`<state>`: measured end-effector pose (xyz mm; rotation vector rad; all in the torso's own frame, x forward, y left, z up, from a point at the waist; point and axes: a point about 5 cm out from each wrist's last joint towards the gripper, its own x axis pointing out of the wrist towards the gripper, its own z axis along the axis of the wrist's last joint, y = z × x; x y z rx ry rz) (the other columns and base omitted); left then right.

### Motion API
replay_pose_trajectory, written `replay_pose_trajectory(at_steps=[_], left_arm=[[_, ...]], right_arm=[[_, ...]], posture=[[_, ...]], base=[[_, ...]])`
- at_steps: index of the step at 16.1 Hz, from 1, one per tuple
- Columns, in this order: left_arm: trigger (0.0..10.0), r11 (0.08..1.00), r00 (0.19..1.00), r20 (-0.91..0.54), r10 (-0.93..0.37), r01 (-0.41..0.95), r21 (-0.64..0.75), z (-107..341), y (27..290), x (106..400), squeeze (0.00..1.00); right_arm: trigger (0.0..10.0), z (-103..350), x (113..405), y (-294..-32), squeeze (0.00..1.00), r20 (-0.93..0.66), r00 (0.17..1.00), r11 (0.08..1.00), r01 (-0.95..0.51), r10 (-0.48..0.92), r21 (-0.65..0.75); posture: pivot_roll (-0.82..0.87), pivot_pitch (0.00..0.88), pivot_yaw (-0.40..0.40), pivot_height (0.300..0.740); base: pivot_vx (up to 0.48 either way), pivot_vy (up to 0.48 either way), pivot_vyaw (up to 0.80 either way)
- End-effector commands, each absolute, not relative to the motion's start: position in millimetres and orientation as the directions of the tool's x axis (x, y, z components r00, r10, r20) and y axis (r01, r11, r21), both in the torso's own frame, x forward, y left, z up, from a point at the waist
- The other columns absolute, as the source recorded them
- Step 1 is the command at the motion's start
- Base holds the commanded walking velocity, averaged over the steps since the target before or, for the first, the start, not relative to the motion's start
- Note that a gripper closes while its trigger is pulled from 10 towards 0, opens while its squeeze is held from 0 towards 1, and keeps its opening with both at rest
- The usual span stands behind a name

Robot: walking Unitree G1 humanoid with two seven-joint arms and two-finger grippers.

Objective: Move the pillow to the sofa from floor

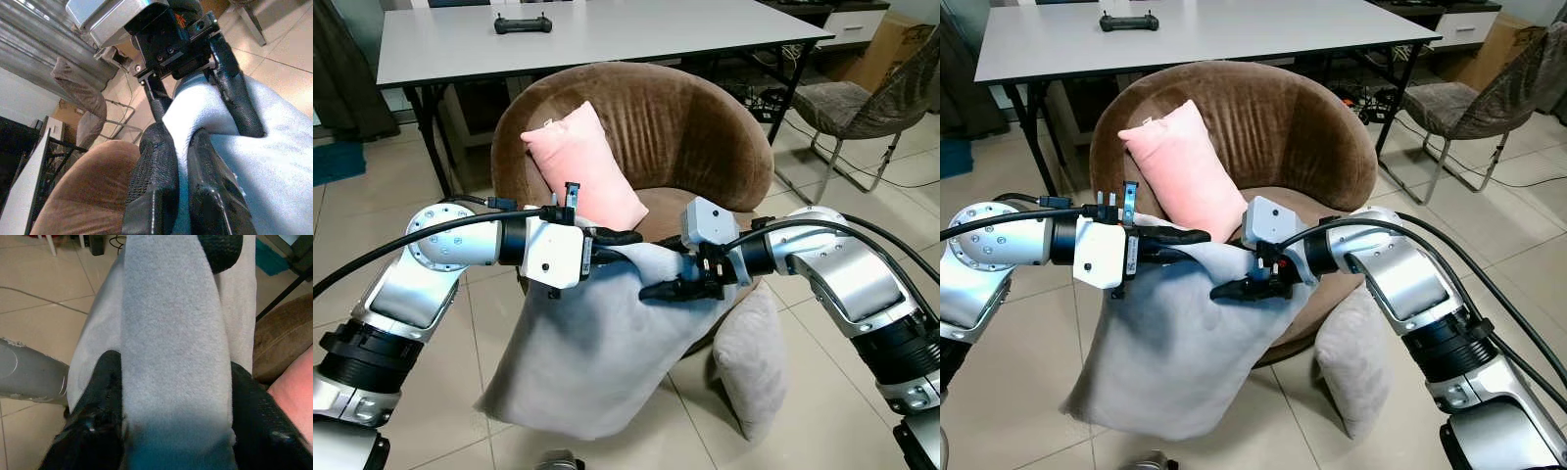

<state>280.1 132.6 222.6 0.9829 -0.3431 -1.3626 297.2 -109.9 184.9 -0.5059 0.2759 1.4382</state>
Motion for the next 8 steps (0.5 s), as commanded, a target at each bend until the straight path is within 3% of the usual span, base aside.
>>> replay_pose_trajectory(at_steps=[1, 8], left_arm=[[10.0, -0.059, 0.245, -0.249, -0.937, 0.591, 0.805, 242.5, 129.2, 280.4, 0.00], [10.0, -0.064, 0.250, -0.257, -0.933, 0.590, 0.805, 241.2, 129.9, 281.0, 0.00]], right_arm=[[0.0, 182.7, 295.7, -110.9, 0.00, -0.481, 0.129, 0.055, -0.985, 0.867, -0.164], [0.0, 183.4, 296.1, -108.8, 0.00, -0.468, 0.132, 0.057, -0.984, 0.874, -0.171]], posture=[[0.06, 0.000, -0.035, 0.740], [0.06, 0.000, -0.034, 0.740]], base=[[0.000, 0.000, 0.00], [0.000, 0.000, 0.00]])
